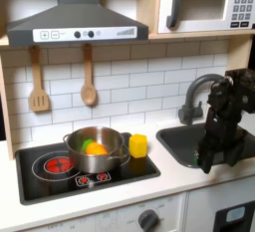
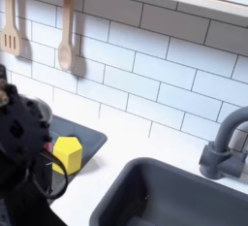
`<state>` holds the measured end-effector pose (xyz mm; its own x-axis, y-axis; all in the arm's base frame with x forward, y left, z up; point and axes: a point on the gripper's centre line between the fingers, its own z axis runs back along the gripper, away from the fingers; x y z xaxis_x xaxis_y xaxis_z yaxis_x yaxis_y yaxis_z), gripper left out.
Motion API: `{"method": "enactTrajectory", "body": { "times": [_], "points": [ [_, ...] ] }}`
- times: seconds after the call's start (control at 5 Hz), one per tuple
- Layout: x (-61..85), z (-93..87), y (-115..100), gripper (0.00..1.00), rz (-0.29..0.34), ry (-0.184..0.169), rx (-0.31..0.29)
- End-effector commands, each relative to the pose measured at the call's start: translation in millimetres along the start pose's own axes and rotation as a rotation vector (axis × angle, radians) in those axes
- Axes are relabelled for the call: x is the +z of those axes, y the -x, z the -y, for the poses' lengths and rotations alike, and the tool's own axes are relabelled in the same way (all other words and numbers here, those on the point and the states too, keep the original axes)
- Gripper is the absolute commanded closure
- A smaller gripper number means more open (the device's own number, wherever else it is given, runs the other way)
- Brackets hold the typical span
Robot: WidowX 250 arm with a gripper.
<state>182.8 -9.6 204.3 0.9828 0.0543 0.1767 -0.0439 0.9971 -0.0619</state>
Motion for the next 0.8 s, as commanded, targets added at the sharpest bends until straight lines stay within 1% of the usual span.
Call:
{"method": "enactTrajectory", "body": {
  "times": [0.0, 0.2, 0.4, 0.6],
  "points": [
    [-11.4, -5.9, -2, 0.00, 0.043, 0.005, -0.038],
    [-18.7, -13.7, -16, 0.00, 0.097, -0.001, -0.086],
    [-19.2, -18.9, -28, 0.00, 0.151, 0.029, -0.079],
    [-23.1, -27.0, -39, 0.00, 0.218, 0.039, -0.084]
  ]
}}
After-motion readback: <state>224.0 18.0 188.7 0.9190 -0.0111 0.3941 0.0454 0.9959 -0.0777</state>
